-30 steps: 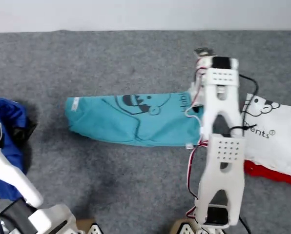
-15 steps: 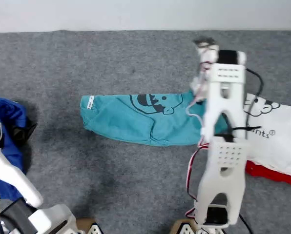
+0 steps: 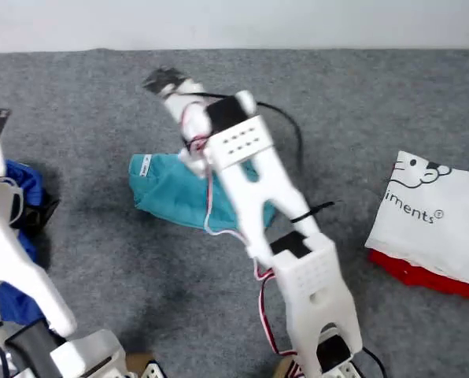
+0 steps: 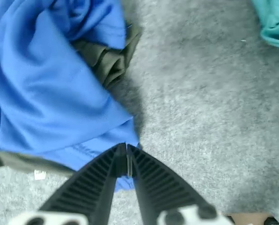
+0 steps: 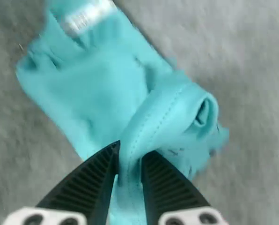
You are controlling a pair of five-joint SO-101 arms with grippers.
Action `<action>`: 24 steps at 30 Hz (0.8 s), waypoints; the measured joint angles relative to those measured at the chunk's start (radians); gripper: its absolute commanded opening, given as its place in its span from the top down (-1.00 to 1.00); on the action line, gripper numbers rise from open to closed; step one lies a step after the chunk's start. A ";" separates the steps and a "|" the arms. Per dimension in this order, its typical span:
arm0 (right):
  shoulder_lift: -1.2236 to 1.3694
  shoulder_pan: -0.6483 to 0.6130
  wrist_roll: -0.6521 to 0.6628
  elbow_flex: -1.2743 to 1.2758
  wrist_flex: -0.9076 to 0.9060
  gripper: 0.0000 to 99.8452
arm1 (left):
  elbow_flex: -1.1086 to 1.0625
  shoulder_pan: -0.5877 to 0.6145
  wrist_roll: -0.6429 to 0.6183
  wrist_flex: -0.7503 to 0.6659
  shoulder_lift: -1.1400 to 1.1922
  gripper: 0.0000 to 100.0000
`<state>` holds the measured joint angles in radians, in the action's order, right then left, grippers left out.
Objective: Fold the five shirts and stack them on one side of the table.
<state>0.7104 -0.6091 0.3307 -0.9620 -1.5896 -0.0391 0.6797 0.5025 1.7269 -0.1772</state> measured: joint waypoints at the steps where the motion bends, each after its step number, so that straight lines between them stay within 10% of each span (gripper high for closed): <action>1: 0.021 -0.018 0.000 0.000 0.032 0.98 | 0.000 -0.015 0.000 0.000 0.000 0.99; 12: 0.193 -0.107 0.023 0.000 0.255 0.97 | -0.003 -0.071 0.000 0.000 0.000 0.99; 24: 0.206 -0.198 0.041 -0.124 0.198 0.54 | -0.003 0.014 0.000 0.000 0.000 0.99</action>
<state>0.9160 -0.8071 0.3721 -1.0863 -1.3917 -0.0422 0.6935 0.5025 1.7269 -0.1772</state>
